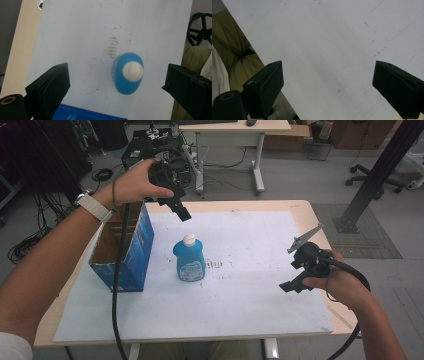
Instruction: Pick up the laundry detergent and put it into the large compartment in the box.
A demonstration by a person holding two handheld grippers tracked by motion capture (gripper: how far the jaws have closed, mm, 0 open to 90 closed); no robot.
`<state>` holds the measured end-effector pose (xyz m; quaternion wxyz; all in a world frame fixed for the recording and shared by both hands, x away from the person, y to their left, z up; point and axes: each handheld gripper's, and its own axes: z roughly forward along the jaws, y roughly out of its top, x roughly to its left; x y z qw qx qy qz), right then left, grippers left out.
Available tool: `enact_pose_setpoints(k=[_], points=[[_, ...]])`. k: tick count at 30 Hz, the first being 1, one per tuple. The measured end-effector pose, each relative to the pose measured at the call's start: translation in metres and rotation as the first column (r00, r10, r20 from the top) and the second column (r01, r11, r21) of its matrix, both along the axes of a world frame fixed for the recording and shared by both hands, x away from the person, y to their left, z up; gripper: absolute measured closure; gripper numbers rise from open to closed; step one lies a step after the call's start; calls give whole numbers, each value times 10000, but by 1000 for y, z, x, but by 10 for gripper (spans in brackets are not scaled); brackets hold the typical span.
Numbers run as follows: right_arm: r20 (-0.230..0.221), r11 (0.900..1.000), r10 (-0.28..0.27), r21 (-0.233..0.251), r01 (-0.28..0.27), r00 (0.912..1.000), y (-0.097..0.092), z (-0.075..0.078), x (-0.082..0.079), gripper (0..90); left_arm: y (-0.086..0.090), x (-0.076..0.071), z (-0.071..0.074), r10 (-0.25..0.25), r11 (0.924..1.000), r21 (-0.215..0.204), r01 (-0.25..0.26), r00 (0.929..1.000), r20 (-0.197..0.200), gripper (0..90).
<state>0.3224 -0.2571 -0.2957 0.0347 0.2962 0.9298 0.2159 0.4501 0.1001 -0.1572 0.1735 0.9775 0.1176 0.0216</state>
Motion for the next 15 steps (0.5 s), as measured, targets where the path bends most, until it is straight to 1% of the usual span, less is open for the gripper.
enact_pose_setpoints(k=[4,7,9,15], points=[[-17,10000,-10,-12,10,10000,0,0,-1,101,0,-2,-1,5,10000,-74,-5,10000,-21,65],[-6,10000,3,-9,-3,10000,-1,-1,-1,101,0,-4,-1,23,10000,-55,-23,10000,-33,65],[-8,10000,-14,-19,14,10000,-1,-1,-1,101,0,-5,-1,40,9999,-137,-40,10000,-31,64],[29,10000,8,-17,-8,10000,0,0,-1,101,-1,-9,-1,-54,9999,-162,55,10000,41,65]])
